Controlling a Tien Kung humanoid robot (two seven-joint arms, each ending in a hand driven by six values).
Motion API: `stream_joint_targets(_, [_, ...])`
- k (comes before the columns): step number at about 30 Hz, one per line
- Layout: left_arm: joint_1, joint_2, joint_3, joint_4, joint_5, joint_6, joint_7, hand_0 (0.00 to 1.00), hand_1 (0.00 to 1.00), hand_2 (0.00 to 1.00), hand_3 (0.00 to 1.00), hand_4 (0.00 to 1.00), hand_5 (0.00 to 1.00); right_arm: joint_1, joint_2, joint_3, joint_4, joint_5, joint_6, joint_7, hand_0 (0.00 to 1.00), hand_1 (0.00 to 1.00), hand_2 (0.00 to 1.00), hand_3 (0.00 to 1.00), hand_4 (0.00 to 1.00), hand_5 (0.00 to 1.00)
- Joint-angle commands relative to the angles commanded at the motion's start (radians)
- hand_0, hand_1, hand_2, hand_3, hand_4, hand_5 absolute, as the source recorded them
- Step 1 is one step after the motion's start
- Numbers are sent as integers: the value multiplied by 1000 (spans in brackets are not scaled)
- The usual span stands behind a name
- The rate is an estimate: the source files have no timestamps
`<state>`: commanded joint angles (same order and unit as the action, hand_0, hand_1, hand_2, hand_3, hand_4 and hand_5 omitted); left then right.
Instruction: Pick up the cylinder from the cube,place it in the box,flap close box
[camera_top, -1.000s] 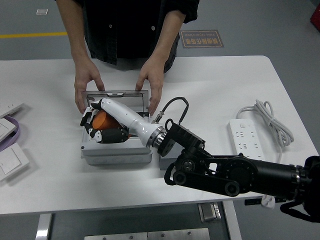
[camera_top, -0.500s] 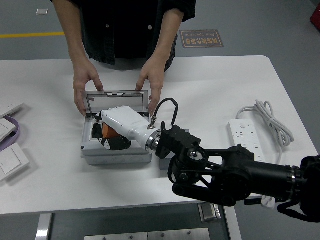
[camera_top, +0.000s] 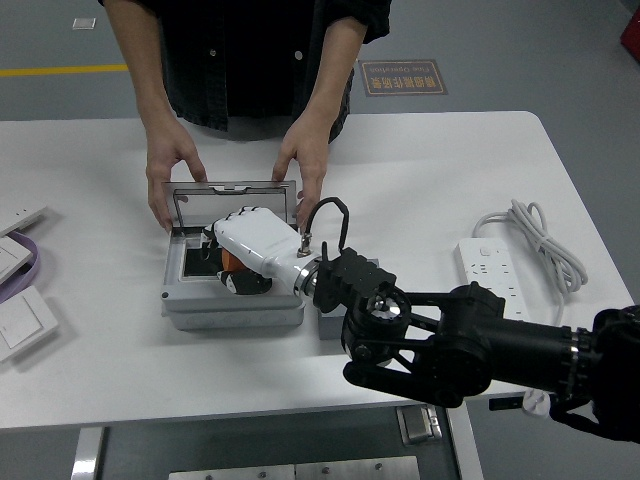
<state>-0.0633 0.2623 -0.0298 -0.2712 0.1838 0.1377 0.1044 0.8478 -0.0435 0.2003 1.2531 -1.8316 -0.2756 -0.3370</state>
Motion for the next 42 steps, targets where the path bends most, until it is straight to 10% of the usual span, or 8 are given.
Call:
stream_joint_targets(1, [0, 0, -1, 0, 1, 0, 0, 587, 574, 567, 620, 691, 233, -1, 0, -1, -1, 0, 5, -3, 762, 702, 668, 636, 80, 2])
stream_joint_targets(2, [0, 0, -2, 0, 3, 0, 0, 587, 573, 551, 618, 690, 233, -2, 0, -1, -1, 2, 9, -4, 853, 785, 765, 716, 435, 219])
stream_joint_targets(6, [-2, 0, -8, 0, 10, -1, 0, 587, 573, 551, 618, 690, 233, -3, -2, -1, 1, 7, 14, 4, 853, 785, 765, 716, 435, 219])
stream_joint_targets(7, [-2, 0, -10, 0, 12, -1, 0, 587, 573, 538, 618, 691, 236, -3, -3, 0, 3, 9, 13, 6, 955, 867, 839, 886, 770, 372])
stream_joint_targets(13, [-3, -2, -16, -1, 25, -2, 2, 587, 573, 538, 618, 691, 236, -6, -4, 6, 11, 20, 10, 18, 955, 867, 839, 886, 770, 372])
stream_joint_targets(14, [-4, -2, -18, -1, 28, -2, 3, 587, 573, 541, 618, 686, 233, -7, -4, 9, 10, 20, 9, 20, 998, 906, 878, 953, 902, 409])
stream_joint_targets(26, [-7, -3, -36, -3, 53, -5, 5, 587, 569, 543, 611, 654, 215, -18, -29, 54, 16, 85, -30, 59, 998, 899, 874, 970, 974, 422])
stream_joint_targets(42, [3, -11, -5, -1, 17, -10, -5, 586, 568, 535, 609, 656, 216, -18, -175, 189, 319, 382, -44, 159, 923, 795, 789, 850, 872, 377])
